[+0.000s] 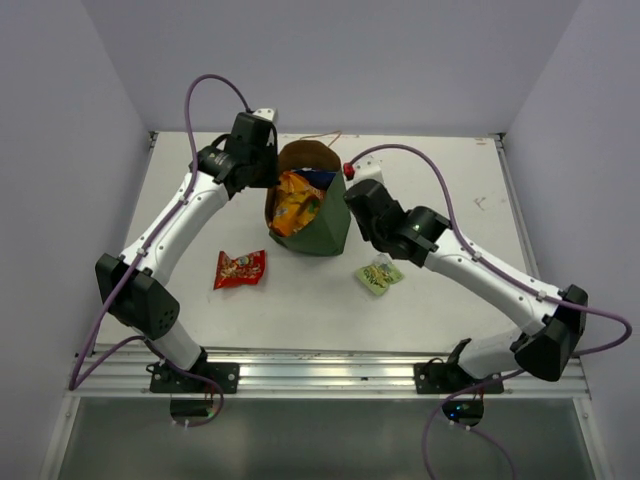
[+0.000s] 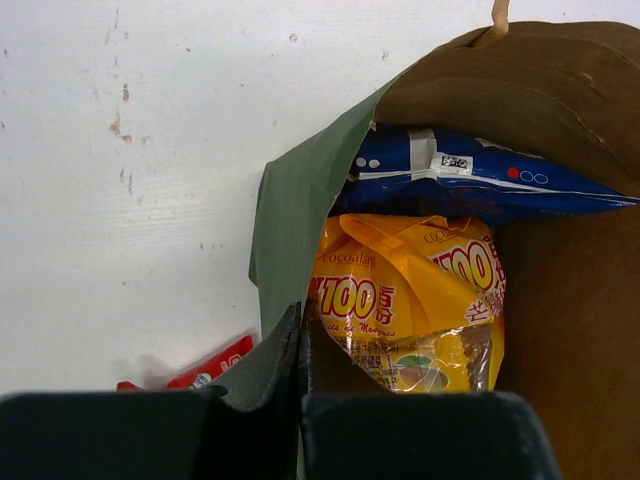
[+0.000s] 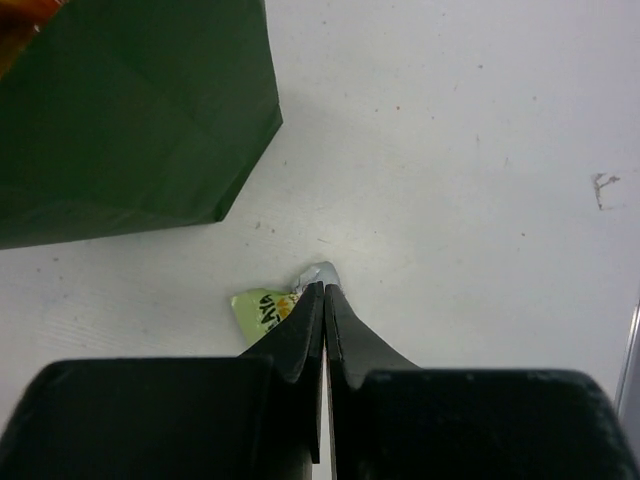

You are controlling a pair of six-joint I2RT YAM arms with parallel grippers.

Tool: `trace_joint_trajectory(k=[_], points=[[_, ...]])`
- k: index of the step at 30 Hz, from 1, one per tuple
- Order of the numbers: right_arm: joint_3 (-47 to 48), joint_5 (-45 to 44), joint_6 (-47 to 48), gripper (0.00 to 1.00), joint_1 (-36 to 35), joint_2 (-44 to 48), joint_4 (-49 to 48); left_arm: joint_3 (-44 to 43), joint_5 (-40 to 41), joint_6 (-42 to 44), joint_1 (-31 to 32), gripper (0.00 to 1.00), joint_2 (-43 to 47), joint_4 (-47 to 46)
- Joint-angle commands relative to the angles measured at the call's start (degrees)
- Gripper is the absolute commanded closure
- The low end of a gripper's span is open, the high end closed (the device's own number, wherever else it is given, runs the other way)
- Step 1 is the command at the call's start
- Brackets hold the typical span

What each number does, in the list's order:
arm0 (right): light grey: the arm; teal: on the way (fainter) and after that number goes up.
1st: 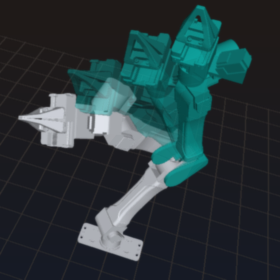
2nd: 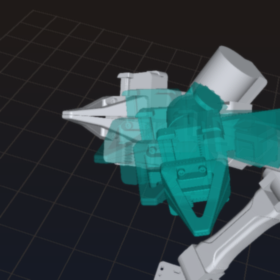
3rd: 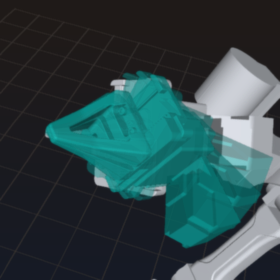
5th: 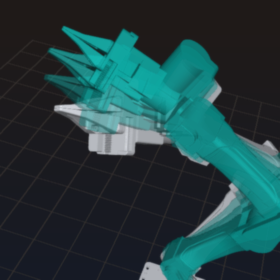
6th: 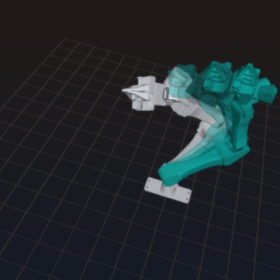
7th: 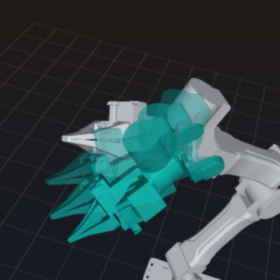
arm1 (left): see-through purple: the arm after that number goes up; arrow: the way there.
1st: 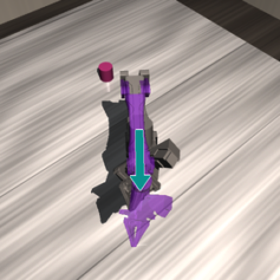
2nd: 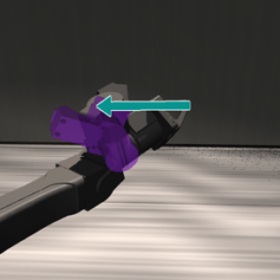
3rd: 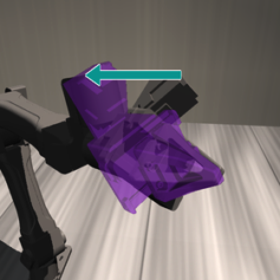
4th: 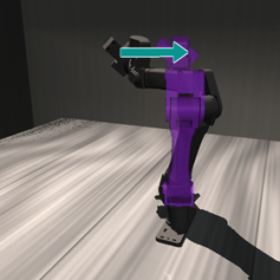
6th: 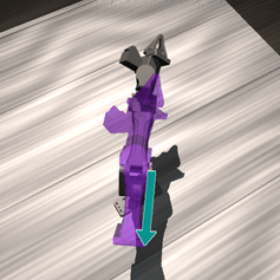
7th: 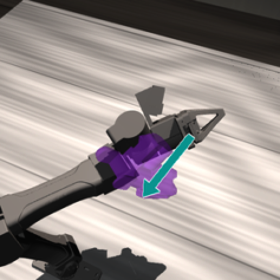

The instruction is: Place the snacks into the paper bag

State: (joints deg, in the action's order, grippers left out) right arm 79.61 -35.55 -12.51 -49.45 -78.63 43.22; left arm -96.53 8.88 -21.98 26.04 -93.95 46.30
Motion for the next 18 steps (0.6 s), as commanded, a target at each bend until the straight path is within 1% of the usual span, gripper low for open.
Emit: trace_joint_trajectory(k=[1,2,3,4,5,6,8,13,16,18], points=[[-7.32,1.26,-2.77,0.97,1.02,-4.33,1.26,-0.24,-1.50,-0.70,0.06,1.00,3.69,-5.17],[-9.46,2.14,-5.56,0.76,1.20,-5.03,-0.58,-0.15,-1.59,-0.70,0.06,1.00,3.86,-5.08],[-11.65,5.37,-6.81,0.60,1.20,-6.00,-1.99,-0.24,-1.59,-0.61,0.06,1.00,3.86,-5.08],[-16.11,7.40,-7.69,0.40,1.11,-6.10,-3.83,-0.15,-1.59,-0.52,0.06,1.00,3.95,-5.00],[-18.24,8.90,-9.79,0.09,1.29,-6.18,-7.68,-0.15,-1.68,-0.44,0.06,1.00,4.04,-5.08],[-20.01,10.57,-10.68,0.01,1.64,-6.27,-9.37,-0.15,-1.68,-0.26,0.06,1.00,4.13,-5.00],[-23.88,14.10,-12.26,0.01,2.34,-6.36,-13.05,-0.15,-1.77,-0.26,0.06,1.00,4.22,-5.00],[-28.53,15.94,-11.13,0.01,5.06,-6.71,-17.20,-0.06,-2.64,-0.35,0.06,1.00,3.87,-5.26],[-31.97,17.26,-10.43,0.01,7.25,-6.71,-22.54,-0.06,-3.00,-0.26,0.06,1.00,3.78,-5.35],[-33.03,17.80,-9.90,0.01,7.70,-7.06,-24.23,-0.15,-3.00,-0.08,0.06,1.00,3.78,-5.35]])
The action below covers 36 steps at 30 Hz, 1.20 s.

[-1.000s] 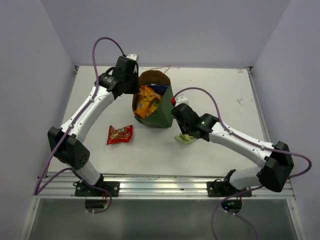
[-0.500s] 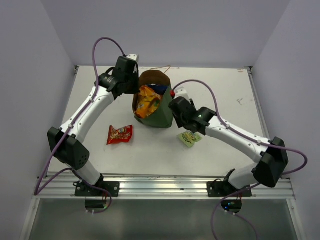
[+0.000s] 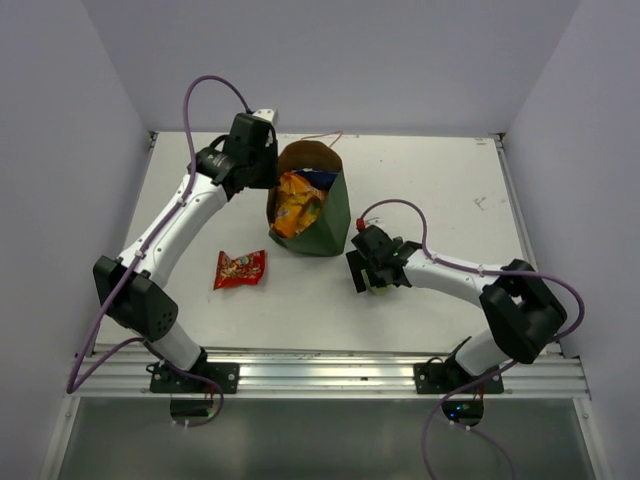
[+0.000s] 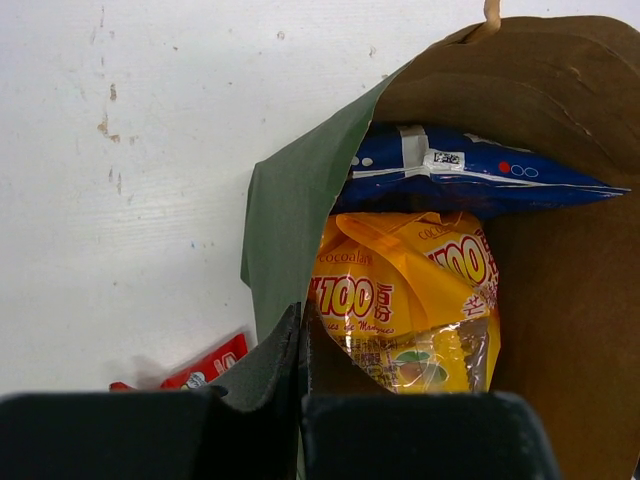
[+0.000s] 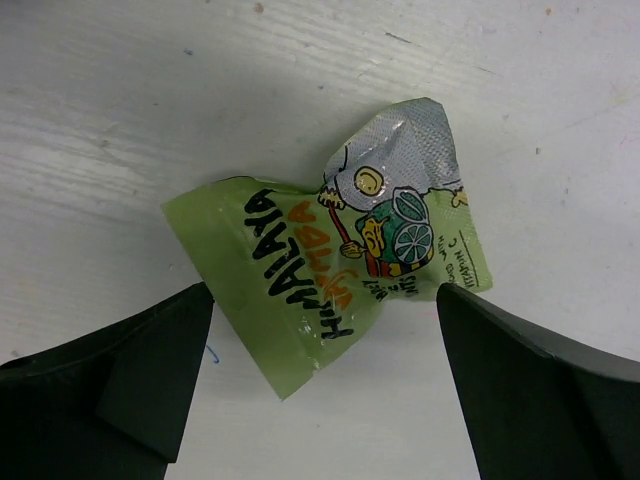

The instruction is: Place the snacks into the paper bag

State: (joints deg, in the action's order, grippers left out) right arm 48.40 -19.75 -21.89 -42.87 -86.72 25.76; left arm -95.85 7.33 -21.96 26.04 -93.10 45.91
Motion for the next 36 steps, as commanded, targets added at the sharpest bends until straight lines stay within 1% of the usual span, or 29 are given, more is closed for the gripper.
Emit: trace_joint_trajectory(k=[1,3,5,6,7,9,10,12,13,14,17,20,21,22,23,24,25,26,27,29,30,32,33,36], points=[[-1.99,1.99,-0.44,0.01,1.56,0.07,-7.73,-0.83,-1.44,-0.11,0.06,1.00,2.92,-4.87],[-2.00,1.99,-0.08,0.02,1.83,-1.08,-8.53,-0.91,-1.53,-0.02,0.06,1.00,2.84,-4.87],[-1.65,2.34,0.44,0.06,2.35,-2.83,-9.49,-1.00,-1.62,-0.02,0.06,1.00,2.84,-4.87],[-1.12,2.95,0.62,0.10,2.53,-3.45,-9.76,-1.00,-1.53,0.07,0.06,1.00,2.75,-4.87],[-0.86,2.96,0.62,0.24,2.62,-3.81,-9.76,-1.00,-1.53,0.07,0.06,1.00,2.75,-4.87],[-0.15,3.31,0.71,0.35,2.71,-5.04,-9.41,-0.91,-1.36,0.07,0.06,1.00,2.84,-4.87],[0.02,3.49,0.97,0.46,2.71,-5.30,-9.32,-1.00,-1.27,-0.02,0.06,1.00,2.84,-4.78],[0.72,3.66,0.97,0.56,2.71,-5.83,-8.80,-0.91,-1.09,0.07,0.06,1.00,2.84,-4.86],[1.16,3.58,1.15,0.86,2.71,-6.01,-7.58,-0.91,-1.09,0.07,0.06,1.00,2.75,-4.87],[1.60,2.62,0.89,1.00,2.71,-5.92,-6.61,-0.91,-1.09,0.07,0.06,1.00,2.75,-4.87],[3.53,0.33,1.24,1.00,2.62,-3.82,-3.01,-0.83,-1.18,0.16,-0.03,1.00,2.66,-5.13],[9.94,-5.81,2.11,1.00,2.71,0.48,4.72,-0.83,-1.53,0.25,0.06,1.00,2.57,-5.13],[14.92,-7.13,2.46,1.00,2.71,1.80,6.57,-0.74,-1.71,0.16,0.06,1.00,2.49,-5.30],[17.66,-8.36,3.51,1.00,2.71,4.51,9.11,-0.74,-1.71,0.25,0.06,1.00,2.48,-5.31],[20.56,-9.68,4.56,1.00,2.79,5.41,9.57,-0.74,-1.71,0.25,0.06,1.00,2.57,-5.31],[26.94,-9.70,5.36,1.00,2.71,6.03,10.18,-0.65,-1.71,0.25,0.06,1.00,2.57,-5.39],[30.23,-9.52,7.19,1.00,2.62,6.12,10.71,-0.65,-1.71,0.25,0.06,1.00,2.66,-5.48],[33.48,-8.39,8.17,1.00,2.62,5.69,10.80,-0.65,-1.71,0.25,0.06,1.00,2.57,-5.48],[39.95,-7.42,8.96,1.00,2.62,4.90,11.15,-0.65,-1.62,0.25,0.06,1.00,2.75,-5.65],[45.88,-4.35,11.25,1.00,2.62,2.10,10.72,-0.74,-1.53,0.16,0.06,1.00,2.84,-5.66],[50.43,0.71,11.78,1.00,2.62,1.21,10.11,-0.74,-1.27,0.07,0.06,1.00,2.92,-5.66],[54.24,6.18,12.40,1.00,2.62,-2.20,7.74,-0.74,-1.09,-0.02,0.06,1.00,3.10,-5.66],[57.47,10.91,12.40,1.00,2.53,-3.62,7.29,-0.74,-1.09,-0.02,0.06,1.00,3.10,-5.48],[62.15,16.31,11.61,1.00,1.66,-9.93,7.29,-0.83,-1.36,-0.11,0.06,1.00,3.01,-5.66]])
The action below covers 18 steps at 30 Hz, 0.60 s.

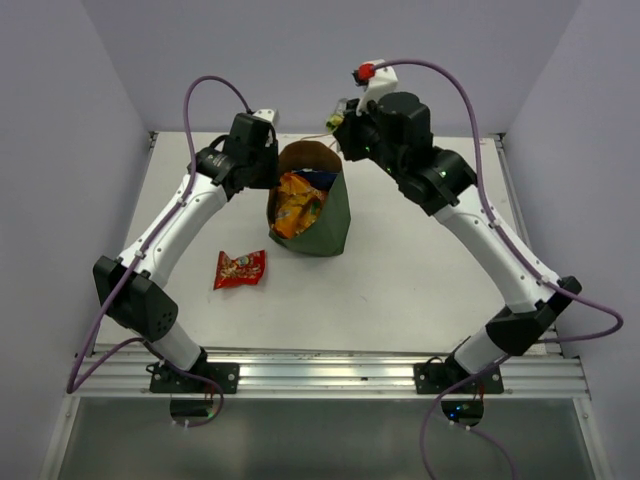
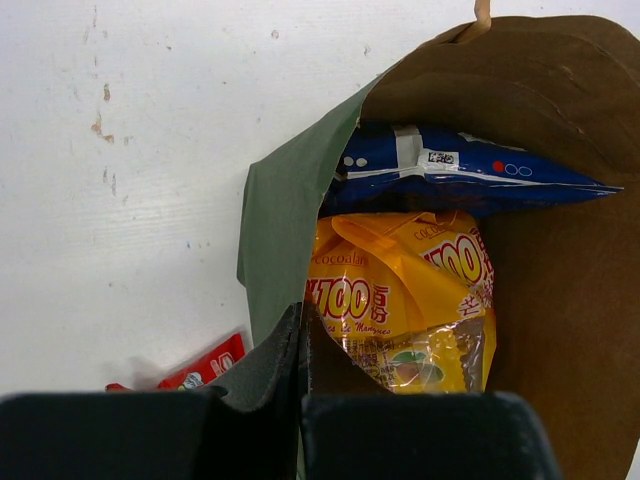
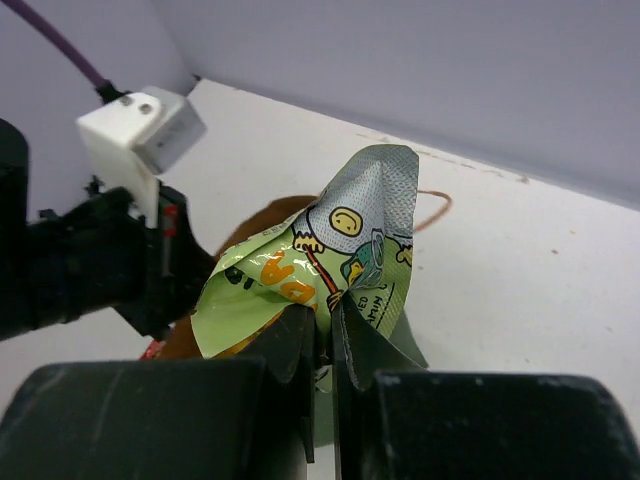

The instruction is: Place the snacks into the paper bag

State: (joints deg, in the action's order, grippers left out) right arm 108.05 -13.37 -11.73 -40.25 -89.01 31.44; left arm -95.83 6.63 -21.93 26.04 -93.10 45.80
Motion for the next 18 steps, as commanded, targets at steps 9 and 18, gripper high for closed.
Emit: trace_joint_trajectory(k=[9,18], points=[[3.40,16.00,0.12,0.93,-2.38,-13.38,0.64,-1.46,-0.13,0.05,-0.03,1.00,3.10,-5.55],[10.68,2.24,13.37,0.37,-12.88,-10.04,9.59,-1.20,-0.48,0.05,0.06,1.00,2.84,-5.99]])
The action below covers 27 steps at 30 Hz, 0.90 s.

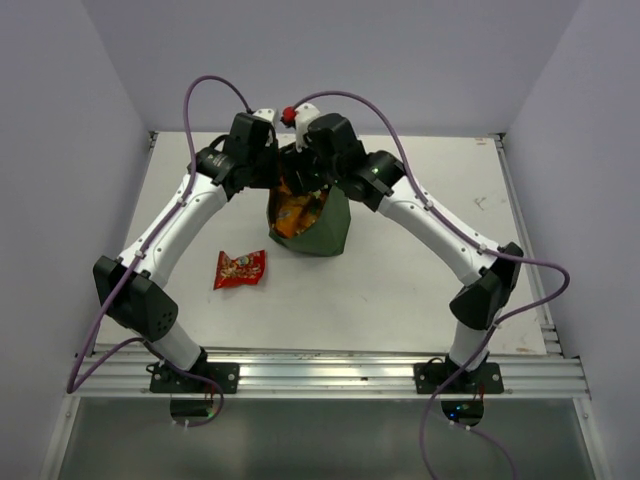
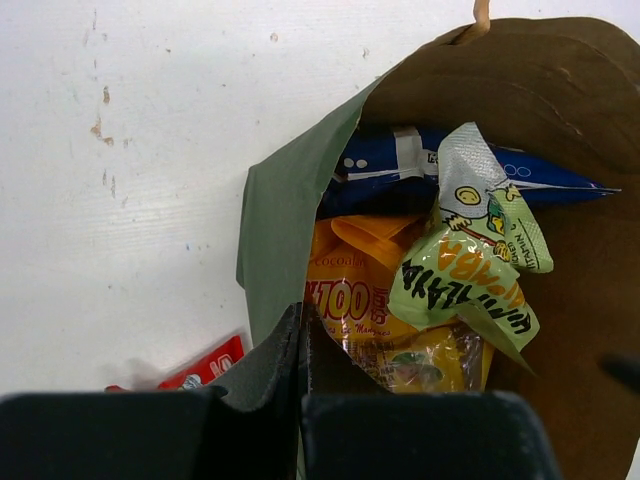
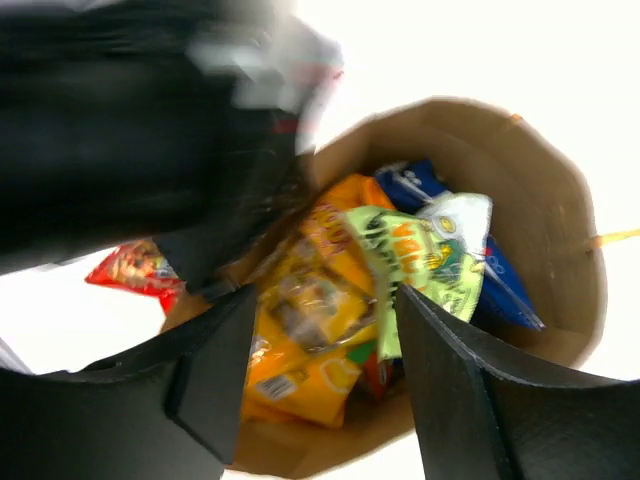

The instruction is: Place the snacks into the paper bag

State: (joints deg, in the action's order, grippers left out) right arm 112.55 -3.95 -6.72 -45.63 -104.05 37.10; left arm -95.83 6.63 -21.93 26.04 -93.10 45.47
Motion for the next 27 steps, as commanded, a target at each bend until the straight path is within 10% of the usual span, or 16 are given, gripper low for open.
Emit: trace_joint_trajectory(k=[1,17,27], points=[[6.97,-8.26,11.18,0.37,-9.29,5.00,7.34,-1.20,-0.66,0.05,-0.03,1.00,2.75,-5.75],[-21.13,1.92,12.69,0.43,-23.19,6.68,4.65,-2.60,-3.12,0.66,-0.03,1.00,1.43,-4.87],[-16.15,-0.26,14.71,0.43,-23.28,-9.05,-8.35,-0.94,-4.00,0.40,0.06,1.00,2.57,-4.69]])
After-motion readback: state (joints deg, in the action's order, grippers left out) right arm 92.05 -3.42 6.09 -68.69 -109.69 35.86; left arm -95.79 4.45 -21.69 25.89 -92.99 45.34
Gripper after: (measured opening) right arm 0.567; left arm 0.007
